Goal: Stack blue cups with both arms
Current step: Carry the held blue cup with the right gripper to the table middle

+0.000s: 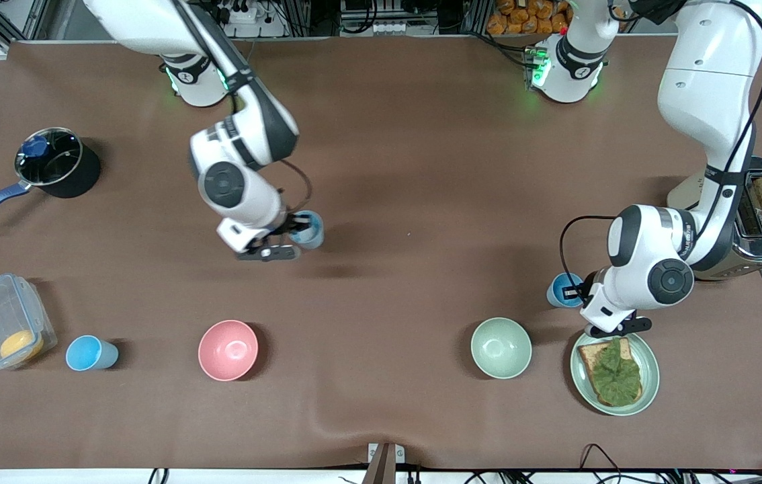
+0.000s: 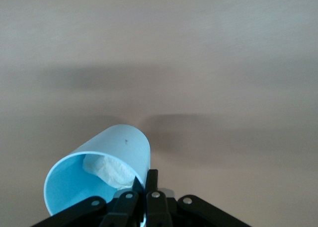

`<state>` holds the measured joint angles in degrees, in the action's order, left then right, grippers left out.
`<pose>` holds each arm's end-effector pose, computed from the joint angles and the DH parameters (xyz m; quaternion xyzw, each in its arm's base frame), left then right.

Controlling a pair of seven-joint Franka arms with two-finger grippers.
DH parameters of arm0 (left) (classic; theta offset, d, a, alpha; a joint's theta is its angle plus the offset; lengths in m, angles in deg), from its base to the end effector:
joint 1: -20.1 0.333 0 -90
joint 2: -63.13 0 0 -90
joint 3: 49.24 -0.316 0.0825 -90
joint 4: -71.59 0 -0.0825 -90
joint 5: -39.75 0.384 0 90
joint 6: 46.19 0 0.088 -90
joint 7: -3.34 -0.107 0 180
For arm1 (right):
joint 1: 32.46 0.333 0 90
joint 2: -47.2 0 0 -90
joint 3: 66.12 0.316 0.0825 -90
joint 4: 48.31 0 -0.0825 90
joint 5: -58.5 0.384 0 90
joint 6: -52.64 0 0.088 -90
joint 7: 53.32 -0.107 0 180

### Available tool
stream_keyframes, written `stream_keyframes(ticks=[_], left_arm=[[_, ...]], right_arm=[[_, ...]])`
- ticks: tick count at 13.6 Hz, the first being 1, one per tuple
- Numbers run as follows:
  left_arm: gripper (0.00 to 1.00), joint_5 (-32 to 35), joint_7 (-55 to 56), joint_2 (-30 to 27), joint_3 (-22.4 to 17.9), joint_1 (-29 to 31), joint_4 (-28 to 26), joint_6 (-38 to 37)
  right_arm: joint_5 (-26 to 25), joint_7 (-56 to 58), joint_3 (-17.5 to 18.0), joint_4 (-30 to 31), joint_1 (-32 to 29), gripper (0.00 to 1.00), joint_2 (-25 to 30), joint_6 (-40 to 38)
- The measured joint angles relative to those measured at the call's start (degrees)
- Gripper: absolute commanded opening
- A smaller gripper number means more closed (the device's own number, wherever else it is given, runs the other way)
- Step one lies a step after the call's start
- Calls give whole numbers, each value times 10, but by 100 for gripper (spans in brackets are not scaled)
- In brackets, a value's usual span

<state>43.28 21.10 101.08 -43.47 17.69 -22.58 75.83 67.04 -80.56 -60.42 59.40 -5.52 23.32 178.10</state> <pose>0.6623 -0.0855 0.2161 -0.9936 -0.0726 0.0855 0.0124 0.5224 0.3372 0.2813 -0.9955 0.0026 0.0851 0.0416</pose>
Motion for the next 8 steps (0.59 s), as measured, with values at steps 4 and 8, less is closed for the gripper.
stream_keyframes(ticks=[4,8], left_arm=[[0,0,0,0,-1,-1,0,0],[0,0,0,0,-1,-1,0,0]], right_arm=[[3,-104,16,-62,53,0,-55,22],[-16,-224,47,-109,112,0,-123,96]])
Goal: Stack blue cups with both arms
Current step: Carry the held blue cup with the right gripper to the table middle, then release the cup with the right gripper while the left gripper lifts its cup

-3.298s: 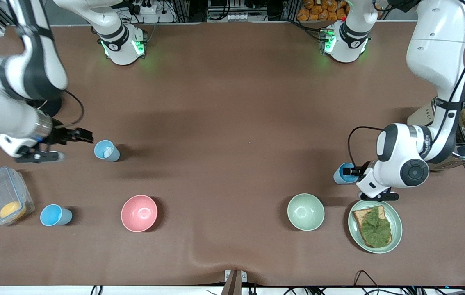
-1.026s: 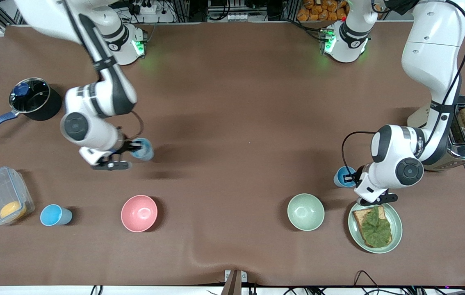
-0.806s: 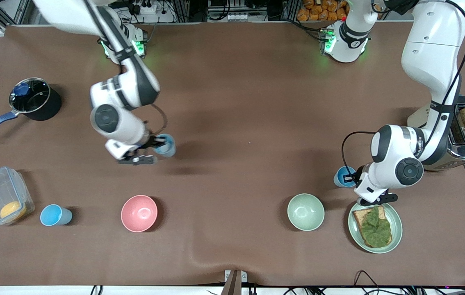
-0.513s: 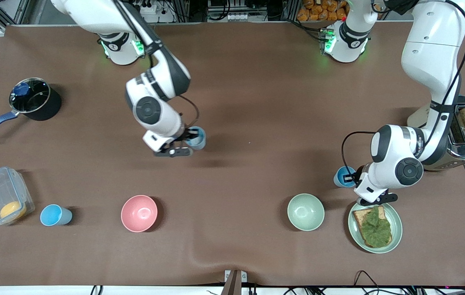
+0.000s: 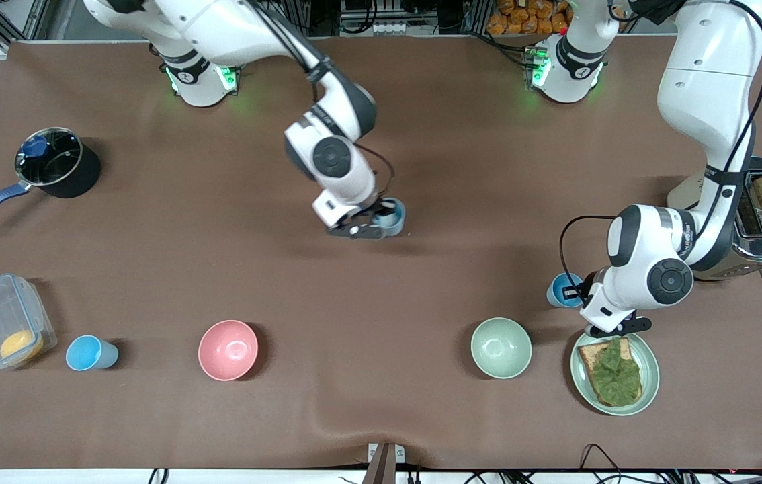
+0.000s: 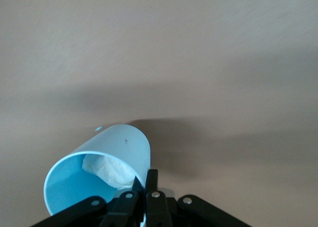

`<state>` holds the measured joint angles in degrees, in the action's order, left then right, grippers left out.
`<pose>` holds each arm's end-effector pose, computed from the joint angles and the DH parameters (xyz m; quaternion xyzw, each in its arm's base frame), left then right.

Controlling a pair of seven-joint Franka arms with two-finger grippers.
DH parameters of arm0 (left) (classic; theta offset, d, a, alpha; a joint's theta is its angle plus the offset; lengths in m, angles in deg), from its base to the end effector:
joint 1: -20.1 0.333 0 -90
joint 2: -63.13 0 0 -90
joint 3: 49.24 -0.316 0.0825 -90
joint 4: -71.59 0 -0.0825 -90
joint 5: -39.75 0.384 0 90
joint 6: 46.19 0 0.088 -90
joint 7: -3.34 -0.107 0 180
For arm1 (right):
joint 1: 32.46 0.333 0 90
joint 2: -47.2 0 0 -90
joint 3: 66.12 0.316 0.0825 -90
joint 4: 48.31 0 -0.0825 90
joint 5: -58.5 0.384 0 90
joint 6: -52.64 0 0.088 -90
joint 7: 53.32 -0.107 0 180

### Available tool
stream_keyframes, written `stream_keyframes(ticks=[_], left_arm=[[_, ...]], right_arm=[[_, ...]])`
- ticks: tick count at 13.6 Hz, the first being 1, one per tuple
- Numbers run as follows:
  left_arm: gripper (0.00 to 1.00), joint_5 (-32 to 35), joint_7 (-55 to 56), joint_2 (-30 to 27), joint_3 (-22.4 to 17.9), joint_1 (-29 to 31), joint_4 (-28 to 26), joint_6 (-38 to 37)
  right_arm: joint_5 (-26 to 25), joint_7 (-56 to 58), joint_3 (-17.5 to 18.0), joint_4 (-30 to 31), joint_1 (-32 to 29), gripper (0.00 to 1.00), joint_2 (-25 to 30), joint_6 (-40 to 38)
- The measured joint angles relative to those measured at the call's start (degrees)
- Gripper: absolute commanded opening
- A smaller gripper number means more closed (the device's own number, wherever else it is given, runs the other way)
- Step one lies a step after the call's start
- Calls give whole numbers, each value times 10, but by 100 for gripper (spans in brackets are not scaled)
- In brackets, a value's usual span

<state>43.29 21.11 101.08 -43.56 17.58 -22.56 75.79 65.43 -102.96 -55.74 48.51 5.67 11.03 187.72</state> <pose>0.6623 -0.0858 0.2161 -0.9936 -0.0723 0.0856 0.0130 0.4614 0.5036 0.2403 -0.9927 0.0698 0.0587 0.0794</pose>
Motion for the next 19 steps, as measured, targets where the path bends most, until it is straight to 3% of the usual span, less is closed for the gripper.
stream_keyframes(ticks=[4,5,6,7,10,14,19], left_arm=[[0,0,0,0,0,0,0,0],[0,0,0,0,-1,-1,0,0],[0,0,0,0,-1,-1,0,0],[0,0,0,0,-1,-1,0,0],[0,0,1,-3,0,-2,0,0],[0,0,81,-18,26,-6,11,21],[0,-4,142,-91,75,-8,-9,-30]], right_arm=[[-16,-34,0,-45,18,0,-35,-5],[-16,-35,0,-50,17,4,-37,-4],[-16,-35,0,-52,17,57,-40,-4],[-16,-37,-1,-55,17,100,-41,-4],[-16,-38,-2,-59,15,100,-44,-3],[-15,-38,3,-78,0,100,-30,-2],[-15,-26,29,-84,-93,100,107,-132]])
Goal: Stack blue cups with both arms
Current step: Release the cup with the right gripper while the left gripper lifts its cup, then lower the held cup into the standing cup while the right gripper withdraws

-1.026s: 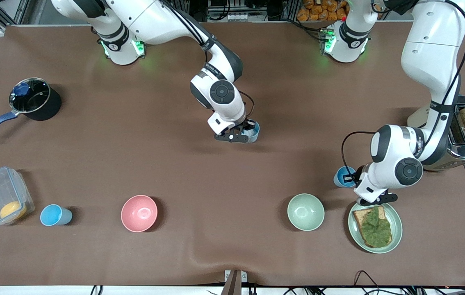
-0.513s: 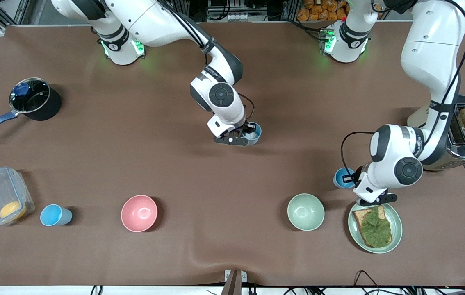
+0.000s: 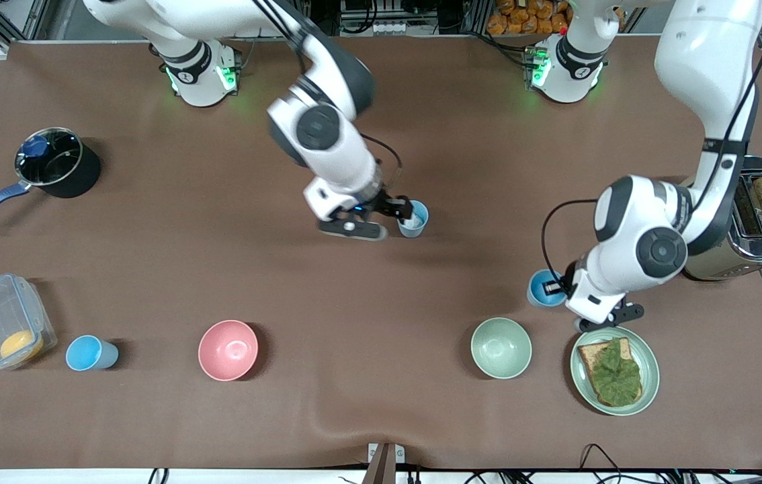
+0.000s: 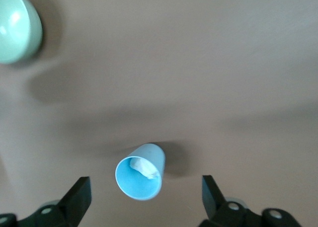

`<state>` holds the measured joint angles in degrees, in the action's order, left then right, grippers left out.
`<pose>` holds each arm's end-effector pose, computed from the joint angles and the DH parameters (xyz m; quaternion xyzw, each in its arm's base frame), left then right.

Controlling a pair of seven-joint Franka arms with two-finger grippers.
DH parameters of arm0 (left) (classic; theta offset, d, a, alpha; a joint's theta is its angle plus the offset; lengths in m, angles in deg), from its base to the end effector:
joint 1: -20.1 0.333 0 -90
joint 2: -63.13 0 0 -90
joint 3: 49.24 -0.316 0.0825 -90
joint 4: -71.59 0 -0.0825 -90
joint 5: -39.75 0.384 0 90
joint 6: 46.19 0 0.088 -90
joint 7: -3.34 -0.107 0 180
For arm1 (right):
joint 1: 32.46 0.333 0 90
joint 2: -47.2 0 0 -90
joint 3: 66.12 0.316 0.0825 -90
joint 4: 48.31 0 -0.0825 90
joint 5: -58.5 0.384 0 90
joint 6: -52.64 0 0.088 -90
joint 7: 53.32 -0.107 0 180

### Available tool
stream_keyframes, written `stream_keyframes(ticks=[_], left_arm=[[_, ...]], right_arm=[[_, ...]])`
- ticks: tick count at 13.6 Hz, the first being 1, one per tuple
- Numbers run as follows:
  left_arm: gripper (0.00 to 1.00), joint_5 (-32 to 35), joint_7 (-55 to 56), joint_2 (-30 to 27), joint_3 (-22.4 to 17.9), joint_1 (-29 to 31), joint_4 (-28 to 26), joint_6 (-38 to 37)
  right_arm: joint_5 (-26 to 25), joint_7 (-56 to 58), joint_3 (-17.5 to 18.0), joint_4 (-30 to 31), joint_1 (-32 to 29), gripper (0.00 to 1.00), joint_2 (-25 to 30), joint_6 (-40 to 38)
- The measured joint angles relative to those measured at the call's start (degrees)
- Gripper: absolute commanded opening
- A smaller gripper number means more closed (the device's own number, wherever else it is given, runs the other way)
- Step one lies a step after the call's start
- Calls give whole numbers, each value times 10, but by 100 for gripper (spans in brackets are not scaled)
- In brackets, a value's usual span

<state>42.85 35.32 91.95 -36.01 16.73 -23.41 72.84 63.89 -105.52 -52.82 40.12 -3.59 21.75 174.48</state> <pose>0.6460 -0.1720 0.3183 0.9902 0.1316 -0.0452 0.0153 0.5286 0.4528 0.4166 -0.9855 0.1229 0.0156 0.1158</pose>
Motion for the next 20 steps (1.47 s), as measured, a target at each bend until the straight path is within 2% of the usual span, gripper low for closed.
stream_keyframes(ticks=[5,8,10,14,17,20], left_arm=[[0,-1,116,-22,100,-3,-12,-25],[0,-1,159,-22,141,-20,-15,-25],[0,-1,195,-20,145,-56,-18,-24],[0,-1,245,-3,144,-122,-23,-13],[0,-1,249,14,143,-136,-23,-9],[0,-1,255,19,143,-137,-27,-17]], right_arm=[[0,57,-5,1,-111,100,131,-137],[0,97,-62,4,-122,100,188,-179],[-1,183,-108,9,-128,100,206,-202],[0,341,-176,11,-184,100,209,-221],[0,372,-211,11,-200,100,210,-225],[0,417,-223,12,-206,100,210,-239]])
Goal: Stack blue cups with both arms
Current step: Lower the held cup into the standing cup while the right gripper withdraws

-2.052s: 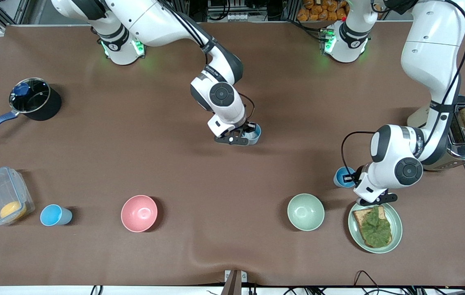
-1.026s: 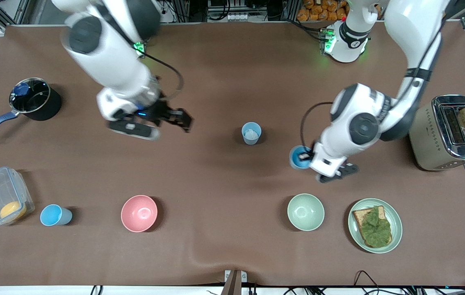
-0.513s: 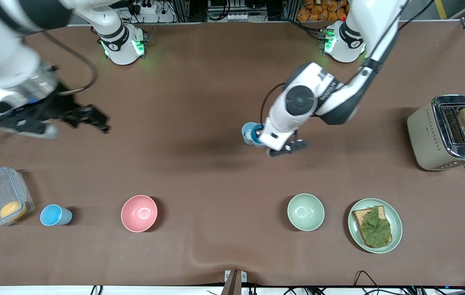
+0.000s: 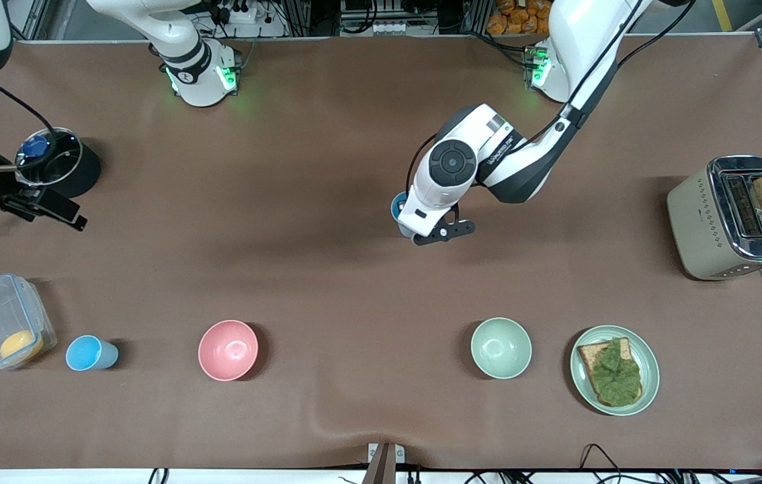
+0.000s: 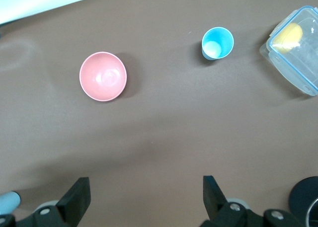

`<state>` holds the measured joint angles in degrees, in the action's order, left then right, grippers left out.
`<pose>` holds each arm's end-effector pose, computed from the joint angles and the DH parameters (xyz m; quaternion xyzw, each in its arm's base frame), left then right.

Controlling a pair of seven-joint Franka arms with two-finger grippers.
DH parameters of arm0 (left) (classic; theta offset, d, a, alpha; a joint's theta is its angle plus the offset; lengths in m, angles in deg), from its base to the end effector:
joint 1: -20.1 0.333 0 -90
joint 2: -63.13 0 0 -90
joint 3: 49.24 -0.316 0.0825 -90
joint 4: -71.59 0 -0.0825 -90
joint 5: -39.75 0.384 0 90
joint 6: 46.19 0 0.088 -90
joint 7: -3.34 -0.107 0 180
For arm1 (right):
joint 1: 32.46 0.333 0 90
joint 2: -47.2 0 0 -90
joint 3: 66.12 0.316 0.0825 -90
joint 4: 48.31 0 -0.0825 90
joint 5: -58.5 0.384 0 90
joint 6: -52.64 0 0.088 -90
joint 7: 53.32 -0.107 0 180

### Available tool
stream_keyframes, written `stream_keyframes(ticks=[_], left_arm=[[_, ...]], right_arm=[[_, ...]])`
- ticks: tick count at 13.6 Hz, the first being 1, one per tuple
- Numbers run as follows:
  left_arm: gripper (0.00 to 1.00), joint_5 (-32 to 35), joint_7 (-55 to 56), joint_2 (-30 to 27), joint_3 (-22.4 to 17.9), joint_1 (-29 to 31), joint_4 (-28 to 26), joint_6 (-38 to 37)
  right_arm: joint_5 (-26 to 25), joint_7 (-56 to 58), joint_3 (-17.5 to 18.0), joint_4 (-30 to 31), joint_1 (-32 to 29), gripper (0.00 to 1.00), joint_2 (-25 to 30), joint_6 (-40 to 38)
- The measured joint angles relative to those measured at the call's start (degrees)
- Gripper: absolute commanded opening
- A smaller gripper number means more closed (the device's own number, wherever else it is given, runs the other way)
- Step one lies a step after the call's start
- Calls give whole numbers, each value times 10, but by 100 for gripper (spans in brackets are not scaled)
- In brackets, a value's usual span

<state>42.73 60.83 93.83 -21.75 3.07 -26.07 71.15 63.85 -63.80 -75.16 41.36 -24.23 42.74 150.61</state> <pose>0.4886 -0.4333 0.3007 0.9858 0.1196 -0.1177 0.0109 0.5906 0.0039 0.5962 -0.9933 0.1027 -0.0304 0.0430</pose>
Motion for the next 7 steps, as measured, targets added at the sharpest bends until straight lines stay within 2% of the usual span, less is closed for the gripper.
stream_keyframes(ticks=[7], left_arm=[[0,0,5,8,0,-8,-2,-13]], right_arm=[[0,53,-5,3,-16,100,0,-39]])
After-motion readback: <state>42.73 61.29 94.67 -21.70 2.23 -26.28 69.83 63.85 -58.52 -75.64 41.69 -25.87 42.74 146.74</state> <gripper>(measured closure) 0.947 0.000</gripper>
